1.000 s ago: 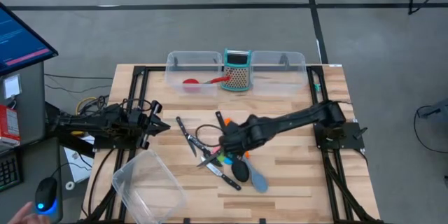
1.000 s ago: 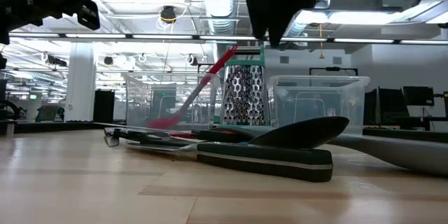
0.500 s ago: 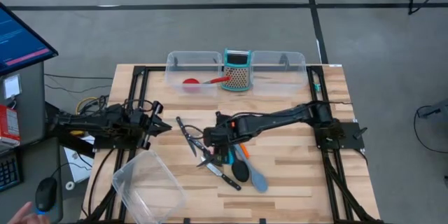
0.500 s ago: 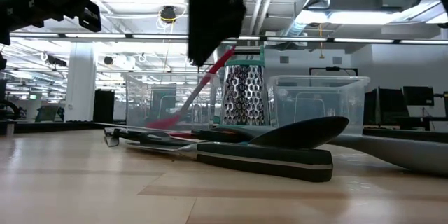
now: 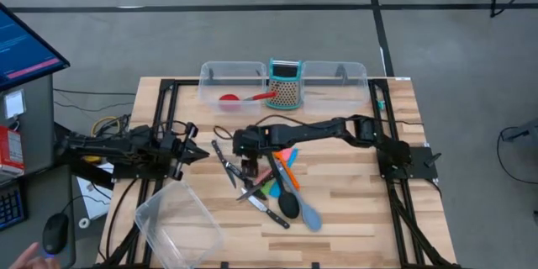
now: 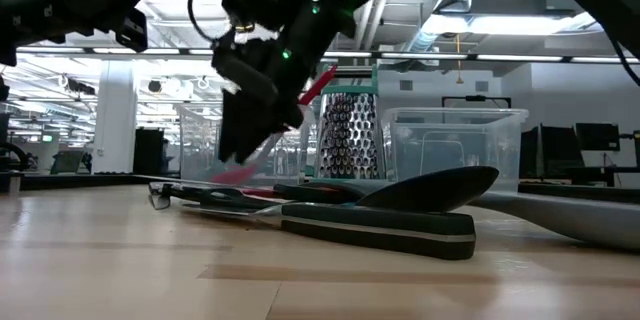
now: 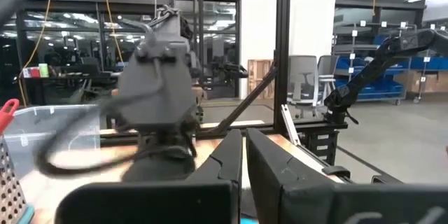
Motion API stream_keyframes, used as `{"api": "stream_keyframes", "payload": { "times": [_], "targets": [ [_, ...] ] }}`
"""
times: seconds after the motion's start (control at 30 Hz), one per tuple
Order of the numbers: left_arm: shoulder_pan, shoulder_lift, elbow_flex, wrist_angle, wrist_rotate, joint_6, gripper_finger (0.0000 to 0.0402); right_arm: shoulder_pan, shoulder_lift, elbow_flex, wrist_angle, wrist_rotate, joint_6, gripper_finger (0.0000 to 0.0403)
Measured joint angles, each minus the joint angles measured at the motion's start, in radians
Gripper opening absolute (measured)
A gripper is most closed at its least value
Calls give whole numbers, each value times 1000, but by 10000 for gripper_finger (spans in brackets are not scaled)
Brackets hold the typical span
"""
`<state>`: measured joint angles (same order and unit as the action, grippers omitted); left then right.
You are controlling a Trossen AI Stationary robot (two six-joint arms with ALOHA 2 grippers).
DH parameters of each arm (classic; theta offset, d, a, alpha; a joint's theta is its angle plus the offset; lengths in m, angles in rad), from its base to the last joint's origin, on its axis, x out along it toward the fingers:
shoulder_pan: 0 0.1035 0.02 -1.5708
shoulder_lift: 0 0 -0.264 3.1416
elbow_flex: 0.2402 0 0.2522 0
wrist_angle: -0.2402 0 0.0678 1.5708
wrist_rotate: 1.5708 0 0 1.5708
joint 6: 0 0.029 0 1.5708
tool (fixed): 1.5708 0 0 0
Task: Pick & Place Kitchen Items
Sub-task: Put the black table knife into the top right transparent bin
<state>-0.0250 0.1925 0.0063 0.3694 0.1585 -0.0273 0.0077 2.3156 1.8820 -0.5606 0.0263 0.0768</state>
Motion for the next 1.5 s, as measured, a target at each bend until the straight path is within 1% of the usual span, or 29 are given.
{"api": "stream_keyframes", "payload": {
  "times": [0.1, 0.2, 0.3, 0.37, 0.57, 0.77, 1.13, 1.33, 1.5],
  "targets": [
    [0, 3, 0, 0, 0, 0, 3, 18, -4, 2, 48, 16, 63, 240],
    [0, 5, 0, -1, 0, 0, 3, 46, -4, 2, 84, 77, 103, 240],
    [0, 4, 0, -1, 0, 0, 3, 70, -5, 2, 107, 126, 108, 240],
    [0, 5, 0, -1, 0, 0, 3, 78, -4, 2, 101, 133, 109, 240],
    [0, 6, 0, 0, 0, 0, 3, 84, -4, 2, 115, 211, 151, 240],
    [0, 6, 0, 0, 0, 0, 3, 84, -4, 2, 125, 260, 160, 240],
    [0, 6, 0, 4, 0, 0, 3, 85, -4, 2, 118, 269, 170, 240],
    [0, -53, 0, 9, 0, 0, 3, 84, -4, 2, 122, 276, 187, 240],
    [0, -154, 0, 12, 0, 0, 3, 85, -4, 2, 151, 305, 187, 240]
  ]
}}
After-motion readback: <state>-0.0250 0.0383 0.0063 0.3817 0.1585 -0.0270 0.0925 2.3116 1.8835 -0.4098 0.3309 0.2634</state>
